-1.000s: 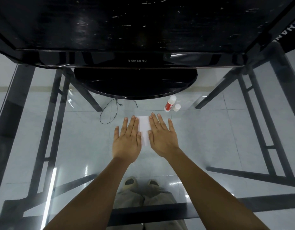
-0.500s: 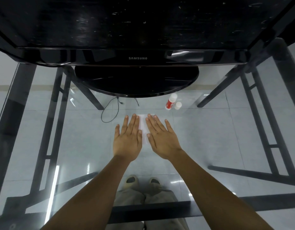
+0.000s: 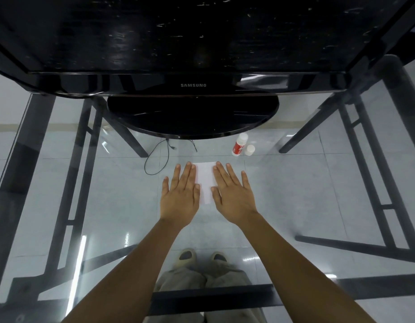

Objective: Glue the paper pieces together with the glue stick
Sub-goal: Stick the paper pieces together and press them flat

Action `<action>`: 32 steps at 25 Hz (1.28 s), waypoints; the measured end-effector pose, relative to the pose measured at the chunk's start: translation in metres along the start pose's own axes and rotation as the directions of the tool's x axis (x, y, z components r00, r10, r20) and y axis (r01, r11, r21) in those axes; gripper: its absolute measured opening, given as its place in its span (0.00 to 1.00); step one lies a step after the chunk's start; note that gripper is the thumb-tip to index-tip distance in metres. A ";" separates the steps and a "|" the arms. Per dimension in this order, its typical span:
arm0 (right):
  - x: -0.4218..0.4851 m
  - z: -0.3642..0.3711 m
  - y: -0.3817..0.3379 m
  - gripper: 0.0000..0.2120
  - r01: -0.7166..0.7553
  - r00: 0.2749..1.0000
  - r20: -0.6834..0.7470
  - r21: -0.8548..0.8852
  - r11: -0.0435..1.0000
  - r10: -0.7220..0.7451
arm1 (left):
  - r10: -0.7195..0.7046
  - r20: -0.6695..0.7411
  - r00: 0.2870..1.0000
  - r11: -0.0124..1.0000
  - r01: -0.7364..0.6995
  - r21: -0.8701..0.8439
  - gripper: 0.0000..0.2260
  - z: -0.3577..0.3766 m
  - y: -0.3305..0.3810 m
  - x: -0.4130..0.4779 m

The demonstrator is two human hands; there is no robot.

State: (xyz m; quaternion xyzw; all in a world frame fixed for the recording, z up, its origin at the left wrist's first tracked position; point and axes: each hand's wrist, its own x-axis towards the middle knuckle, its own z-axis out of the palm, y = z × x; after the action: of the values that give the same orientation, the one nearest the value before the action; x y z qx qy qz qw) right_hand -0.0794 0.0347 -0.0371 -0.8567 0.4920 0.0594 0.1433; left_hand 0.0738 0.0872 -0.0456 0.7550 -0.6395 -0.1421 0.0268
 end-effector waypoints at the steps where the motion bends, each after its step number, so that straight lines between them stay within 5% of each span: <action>1: 0.001 -0.001 0.002 0.27 0.010 1.000 -0.006 0.024 1.000 -0.010 | 0.001 0.004 1.000 1.000 -0.001 -0.029 0.24 -0.002 0.000 0.002; 8: 0.002 -0.008 0.002 0.25 0.019 0.998 -0.070 0.173 0.985 -0.007 | -0.080 -0.036 0.996 0.967 0.068 -0.244 0.24 -0.019 0.006 0.012; 12: -0.016 -0.011 0.013 0.26 -0.076 0.985 -0.139 0.205 0.976 0.106 | -0.115 -0.184 0.976 0.884 0.016 -0.467 0.23 -0.033 0.013 0.017; 16: -0.034 -0.008 0.035 0.28 -0.247 0.964 -0.061 0.173 0.953 0.261 | 0.000 -0.139 0.990 0.857 -0.071 -0.511 0.23 -0.049 0.032 0.052; 22: -0.038 0.000 0.043 0.30 -0.266 0.963 -0.019 0.101 0.959 0.269 | 0.205 -0.032 0.978 0.835 -0.192 -0.515 0.25 -0.060 0.063 0.092; 32: -0.035 0.001 0.047 0.30 -0.245 0.969 -0.002 0.102 0.964 0.246 | 0.151 -0.078 0.985 0.833 -0.169 -0.527 0.14 -0.062 0.084 0.098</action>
State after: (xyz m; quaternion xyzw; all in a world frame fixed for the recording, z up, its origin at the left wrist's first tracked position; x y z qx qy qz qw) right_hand -0.1378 0.0418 -0.0388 -0.7812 0.5977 0.0454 0.1744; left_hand 0.0224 -0.0323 0.0153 0.6641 -0.6357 -0.2982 0.2567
